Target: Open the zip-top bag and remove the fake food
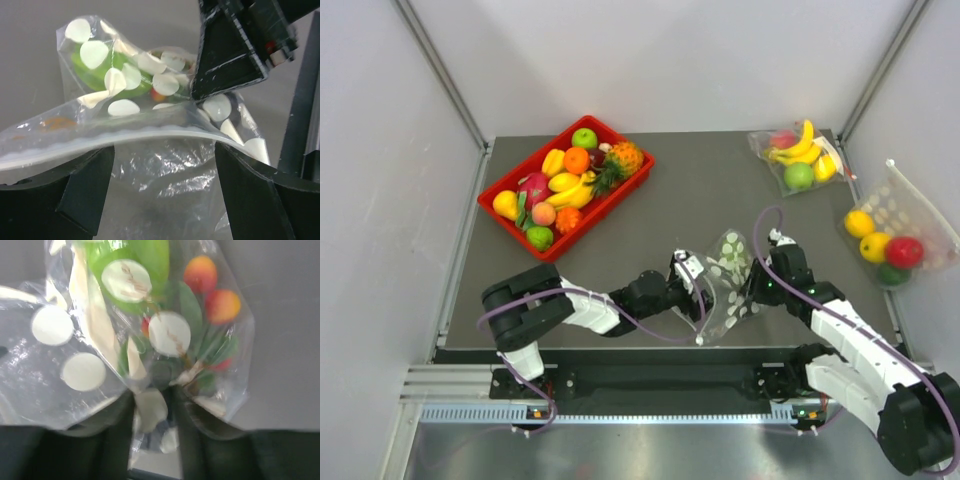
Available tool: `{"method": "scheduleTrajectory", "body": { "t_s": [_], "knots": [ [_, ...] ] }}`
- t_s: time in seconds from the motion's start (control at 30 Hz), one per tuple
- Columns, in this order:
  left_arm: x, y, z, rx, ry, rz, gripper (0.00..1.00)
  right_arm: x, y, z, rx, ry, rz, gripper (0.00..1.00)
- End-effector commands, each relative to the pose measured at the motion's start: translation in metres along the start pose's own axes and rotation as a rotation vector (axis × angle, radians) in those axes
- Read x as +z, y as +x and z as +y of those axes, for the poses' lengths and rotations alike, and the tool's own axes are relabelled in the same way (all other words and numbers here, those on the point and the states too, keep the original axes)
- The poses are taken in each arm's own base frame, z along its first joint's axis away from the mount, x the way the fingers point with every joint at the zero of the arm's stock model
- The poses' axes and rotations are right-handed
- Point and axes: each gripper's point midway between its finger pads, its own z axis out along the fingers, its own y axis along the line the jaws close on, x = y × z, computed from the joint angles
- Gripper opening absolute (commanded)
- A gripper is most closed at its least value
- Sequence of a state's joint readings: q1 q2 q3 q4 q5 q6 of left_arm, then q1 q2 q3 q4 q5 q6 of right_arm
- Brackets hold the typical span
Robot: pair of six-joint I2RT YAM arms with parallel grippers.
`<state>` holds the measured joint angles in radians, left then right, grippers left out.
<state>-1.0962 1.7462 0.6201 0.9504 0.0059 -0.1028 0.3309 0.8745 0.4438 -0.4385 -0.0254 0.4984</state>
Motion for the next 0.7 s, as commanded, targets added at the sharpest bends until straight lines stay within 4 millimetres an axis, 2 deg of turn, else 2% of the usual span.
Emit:
{"method": "scheduleTrajectory", "body": {
  "t_s": [0.0, 0.03, 0.07, 0.13, 0.33, 0.43, 0.5, 0.53, 0.67],
  "knots": [
    [0.006, -0.017, -0.021, -0.01, 0.078, -0.083, 0.86, 0.002, 0.001, 0.018, 0.033, -0.095, 0.004, 0.31],
    [0.008, -0.014, -0.024, -0.017, 0.097, -0.085, 0.86, 0.002, 0.001, 0.019, 0.036, -0.101, 0.002, 0.26],
    [0.008, -0.013, -0.026, -0.025, 0.107, -0.091, 0.86, 0.003, 0.001, 0.02, 0.037, -0.107, 0.002, 0.13],
    [0.011, -0.008, -0.031, -0.046, 0.133, -0.088, 0.86, 0.002, -0.001, 0.022, 0.036, -0.113, -0.005, 0.01],
    [0.012, 0.007, -0.048, -0.1, 0.207, -0.066, 0.87, 0.0, -0.004, 0.025, 0.064, -0.131, -0.039, 0.0],
    [0.016, 0.007, -0.06, -0.113, 0.243, -0.075, 0.87, 0.001, -0.005, 0.03, 0.084, -0.163, -0.05, 0.0],
    [0.021, 0.011, -0.06, -0.105, 0.228, -0.067, 0.87, 0.001, -0.007, 0.032, 0.089, -0.173, -0.056, 0.0],
    [0.024, 0.017, -0.057, -0.101, 0.213, -0.057, 0.87, 0.001, -0.006, 0.032, 0.089, -0.174, -0.056, 0.0],
    [0.03, 0.019, -0.045, -0.089, 0.148, -0.077, 0.89, -0.002, -0.005, 0.032, 0.086, -0.18, -0.059, 0.0]
  ]
}}
